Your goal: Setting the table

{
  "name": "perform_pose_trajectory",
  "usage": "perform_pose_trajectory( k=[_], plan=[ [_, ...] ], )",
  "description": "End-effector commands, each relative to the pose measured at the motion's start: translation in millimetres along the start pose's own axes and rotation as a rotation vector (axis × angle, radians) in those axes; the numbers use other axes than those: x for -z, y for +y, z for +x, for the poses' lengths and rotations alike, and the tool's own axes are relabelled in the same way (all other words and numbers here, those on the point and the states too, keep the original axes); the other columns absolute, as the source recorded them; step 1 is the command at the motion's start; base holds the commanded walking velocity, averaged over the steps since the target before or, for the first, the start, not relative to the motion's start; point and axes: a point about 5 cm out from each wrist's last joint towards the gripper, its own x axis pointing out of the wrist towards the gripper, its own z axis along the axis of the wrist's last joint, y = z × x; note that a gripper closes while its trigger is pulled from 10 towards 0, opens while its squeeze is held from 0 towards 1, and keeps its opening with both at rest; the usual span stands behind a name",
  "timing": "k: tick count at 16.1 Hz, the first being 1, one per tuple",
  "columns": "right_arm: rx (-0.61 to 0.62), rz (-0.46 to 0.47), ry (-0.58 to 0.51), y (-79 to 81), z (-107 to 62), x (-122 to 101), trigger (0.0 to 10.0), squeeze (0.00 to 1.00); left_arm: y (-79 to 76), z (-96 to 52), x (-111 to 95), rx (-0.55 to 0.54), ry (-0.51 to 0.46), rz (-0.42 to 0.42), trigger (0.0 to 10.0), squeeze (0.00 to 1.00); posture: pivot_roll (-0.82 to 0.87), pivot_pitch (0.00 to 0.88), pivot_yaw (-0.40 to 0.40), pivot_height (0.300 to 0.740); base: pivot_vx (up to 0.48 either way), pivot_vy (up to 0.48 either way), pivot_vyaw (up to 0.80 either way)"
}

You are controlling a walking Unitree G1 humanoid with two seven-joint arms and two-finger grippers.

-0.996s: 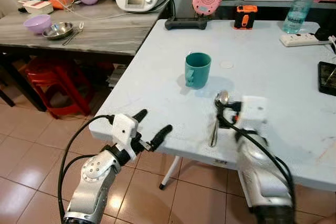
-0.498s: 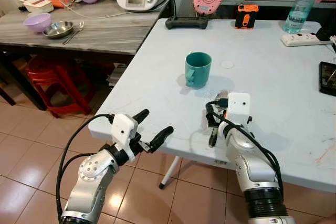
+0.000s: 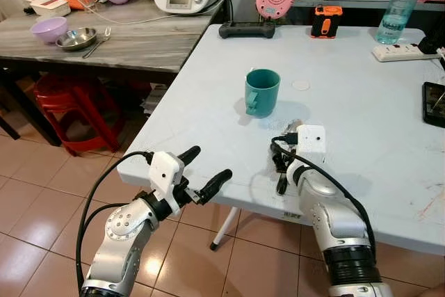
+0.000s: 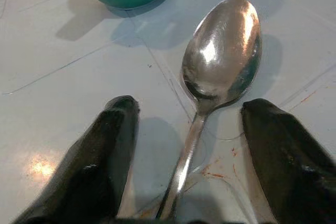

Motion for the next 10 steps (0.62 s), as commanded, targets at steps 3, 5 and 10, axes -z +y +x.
perform_pose_trajectory(
  k=[3, 5, 10],
  plan=[
    [0.022, 0.042, 0.089, -4.6, -2.8, 16.4, 0.0, 0.00, -0.7, -0.1, 0.2, 0.027, 0.009, -0.014, 10.0, 0.00, -0.14, 0.071, 0.091, 0.740, 0.000, 0.000, 0.00],
    [0.032, 0.052, 0.104, -9.6, -3.4, 19.1, 0.0, 0.00, -1.9, -0.4, -0.1, 0.036, 0.006, -0.024, 10.0, 0.00, -0.13, 0.072, 0.092, 0.740, 0.000, 0.000, 0.00],
    [0.080, 0.049, 0.147, -32.1, -8.3, 31.8, 0.0, 0.00, -3.2, -3.6, -1.0, 0.082, 0.016, -0.053, 10.0, 0.00, -0.13, 0.073, 0.096, 0.740, 0.000, 0.000, 0.00]
  ],
)
